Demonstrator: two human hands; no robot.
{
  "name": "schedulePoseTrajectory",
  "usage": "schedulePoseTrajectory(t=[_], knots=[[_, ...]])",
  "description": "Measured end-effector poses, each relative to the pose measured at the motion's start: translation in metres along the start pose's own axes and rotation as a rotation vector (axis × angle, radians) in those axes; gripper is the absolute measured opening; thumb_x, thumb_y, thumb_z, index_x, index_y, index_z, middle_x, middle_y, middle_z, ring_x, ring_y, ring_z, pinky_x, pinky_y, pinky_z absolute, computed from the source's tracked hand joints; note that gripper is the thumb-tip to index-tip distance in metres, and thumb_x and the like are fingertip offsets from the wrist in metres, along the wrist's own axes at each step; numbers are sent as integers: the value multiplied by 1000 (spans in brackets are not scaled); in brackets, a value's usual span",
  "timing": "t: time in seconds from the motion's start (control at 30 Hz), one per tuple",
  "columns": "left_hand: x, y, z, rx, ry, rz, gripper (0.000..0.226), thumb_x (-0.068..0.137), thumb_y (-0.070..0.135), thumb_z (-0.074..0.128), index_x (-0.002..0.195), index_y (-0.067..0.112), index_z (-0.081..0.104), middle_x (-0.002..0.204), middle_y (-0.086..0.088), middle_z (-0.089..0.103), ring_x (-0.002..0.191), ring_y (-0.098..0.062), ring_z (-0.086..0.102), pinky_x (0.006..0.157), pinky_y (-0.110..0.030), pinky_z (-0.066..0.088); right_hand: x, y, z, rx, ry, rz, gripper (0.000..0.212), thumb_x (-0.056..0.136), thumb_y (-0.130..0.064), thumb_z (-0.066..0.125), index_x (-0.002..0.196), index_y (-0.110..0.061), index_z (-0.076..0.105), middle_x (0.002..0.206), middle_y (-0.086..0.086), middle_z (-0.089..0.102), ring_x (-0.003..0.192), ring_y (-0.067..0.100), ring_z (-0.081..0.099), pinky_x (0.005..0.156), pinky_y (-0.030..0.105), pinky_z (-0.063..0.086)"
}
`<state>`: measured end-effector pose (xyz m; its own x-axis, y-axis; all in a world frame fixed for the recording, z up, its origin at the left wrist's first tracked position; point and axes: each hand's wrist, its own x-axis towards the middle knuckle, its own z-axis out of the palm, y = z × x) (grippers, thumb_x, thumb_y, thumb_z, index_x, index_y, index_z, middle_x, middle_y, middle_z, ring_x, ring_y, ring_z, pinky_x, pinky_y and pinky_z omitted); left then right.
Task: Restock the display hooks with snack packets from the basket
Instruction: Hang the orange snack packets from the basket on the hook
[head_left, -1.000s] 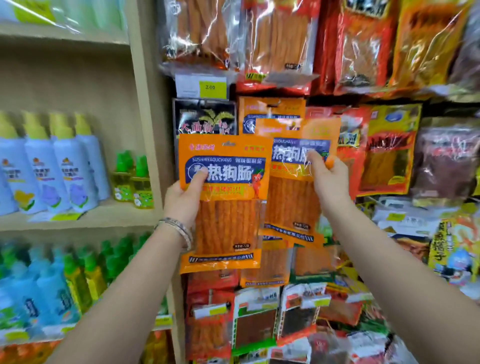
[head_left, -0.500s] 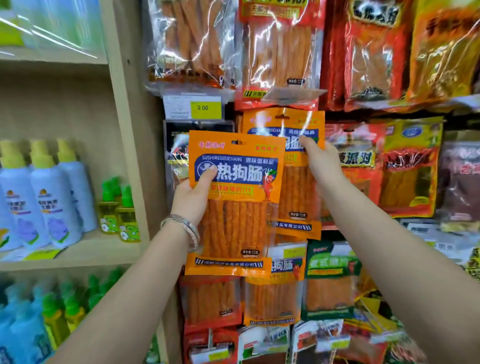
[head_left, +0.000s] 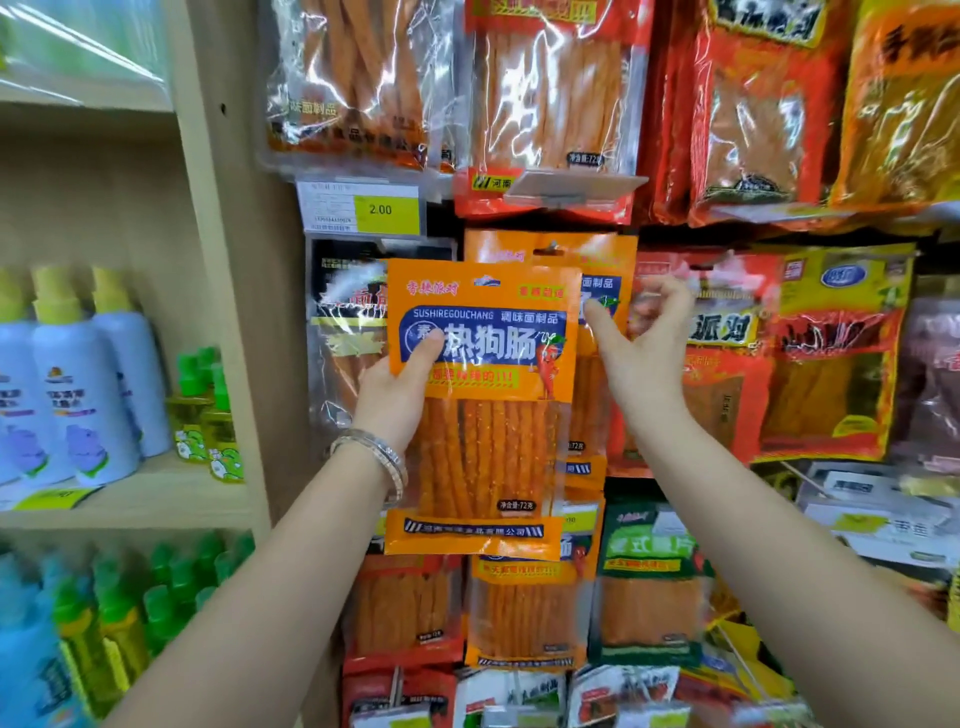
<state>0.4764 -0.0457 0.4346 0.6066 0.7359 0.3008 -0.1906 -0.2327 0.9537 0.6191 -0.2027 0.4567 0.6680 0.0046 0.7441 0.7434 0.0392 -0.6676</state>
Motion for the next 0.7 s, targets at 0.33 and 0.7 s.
schedulePoseTrajectory(t=[0.33, 0.7], knots=[[3, 15, 21, -27, -34, 295, 30, 85, 32, 63, 114, 31, 55, 106, 3, 67, 99, -11, 64, 83, -34, 54, 2, -12, 2, 215, -225, 134, 24, 94, -34, 55, 87, -13, 64, 87, 4, 71, 83, 18, 66, 76, 40, 50], [17, 67, 43, 348, -79, 779, 63, 92, 7, 44, 148, 28, 22, 157, 6, 9, 128, 14, 6, 99, 4, 4, 43, -18, 3, 82, -121, 17, 29, 94, -27, 55, 65, -26, 51, 68, -11, 55, 68, 6, 51, 67, 29, 38]])
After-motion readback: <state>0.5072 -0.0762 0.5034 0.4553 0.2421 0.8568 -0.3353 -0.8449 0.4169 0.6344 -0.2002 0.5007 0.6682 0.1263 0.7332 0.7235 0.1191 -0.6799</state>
